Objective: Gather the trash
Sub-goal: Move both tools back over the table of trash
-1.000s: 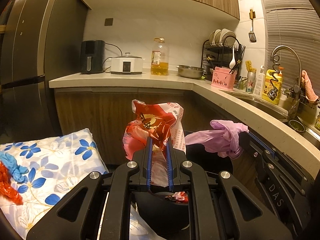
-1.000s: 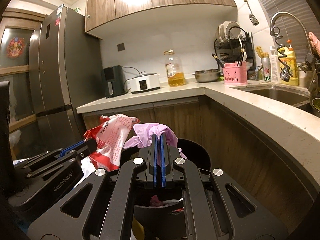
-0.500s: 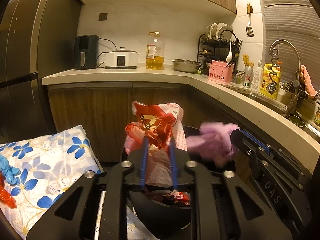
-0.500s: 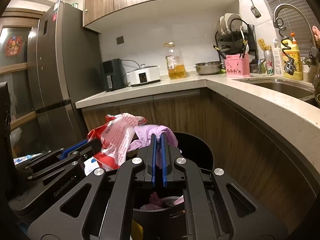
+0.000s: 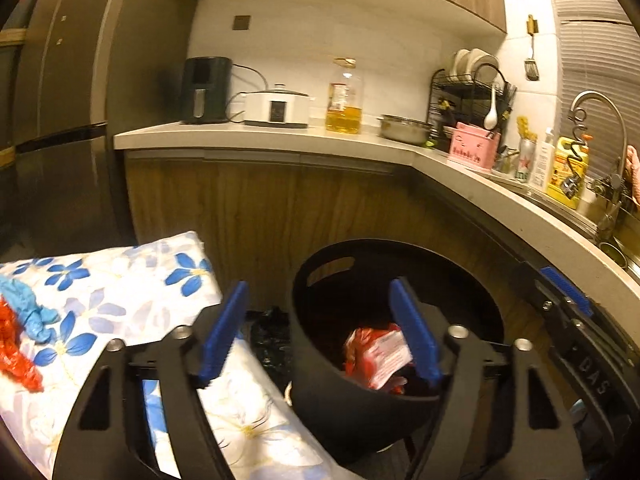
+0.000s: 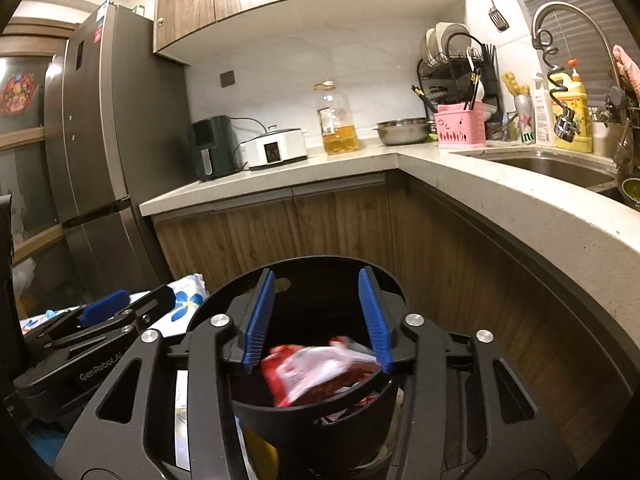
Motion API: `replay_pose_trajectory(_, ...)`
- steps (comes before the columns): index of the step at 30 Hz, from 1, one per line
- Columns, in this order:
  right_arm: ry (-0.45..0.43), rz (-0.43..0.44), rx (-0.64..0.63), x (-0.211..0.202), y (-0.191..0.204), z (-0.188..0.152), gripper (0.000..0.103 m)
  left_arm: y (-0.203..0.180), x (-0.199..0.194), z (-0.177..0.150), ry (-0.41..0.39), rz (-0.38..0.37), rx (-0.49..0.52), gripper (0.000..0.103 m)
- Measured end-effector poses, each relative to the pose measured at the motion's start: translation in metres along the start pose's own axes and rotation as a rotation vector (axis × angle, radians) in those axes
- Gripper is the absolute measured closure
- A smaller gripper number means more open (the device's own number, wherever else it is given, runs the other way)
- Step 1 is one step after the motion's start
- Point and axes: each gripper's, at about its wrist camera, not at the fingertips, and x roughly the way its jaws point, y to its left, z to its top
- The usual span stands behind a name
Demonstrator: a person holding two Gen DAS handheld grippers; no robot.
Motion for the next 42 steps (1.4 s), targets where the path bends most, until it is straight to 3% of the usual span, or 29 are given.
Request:
replay_pose_trajectory(7, -0.014, 0.008, -0.021, -0.018, 0.012, -0.004, 0.034, 0.022, -0.025, -0.011, 0.011, 0.094, -0.029, 0.007)
replay_pose_trajectory(11, -0.017, 0.013, -0.021, -0.027, 0.018, -0.008, 0.027, 0.037, -0.044, -0.019, 0.003, 0.144, -0.051, 0.006)
replay_pose_trajectory(22, -0.004, 0.078, -0.035, -0.045, 0.058, -0.021, 0.026, 0.088, -0.098, -0.038, -0.031, 0.302, -0.099, 0.006)
replay_pose_trajectory(42, 0.058, 0.281, -0.095, -0.045, 0.189, -0.061, 0.026, 0.204, -0.171, -0.069, -0.057, 0.534, -0.237, 0.006)
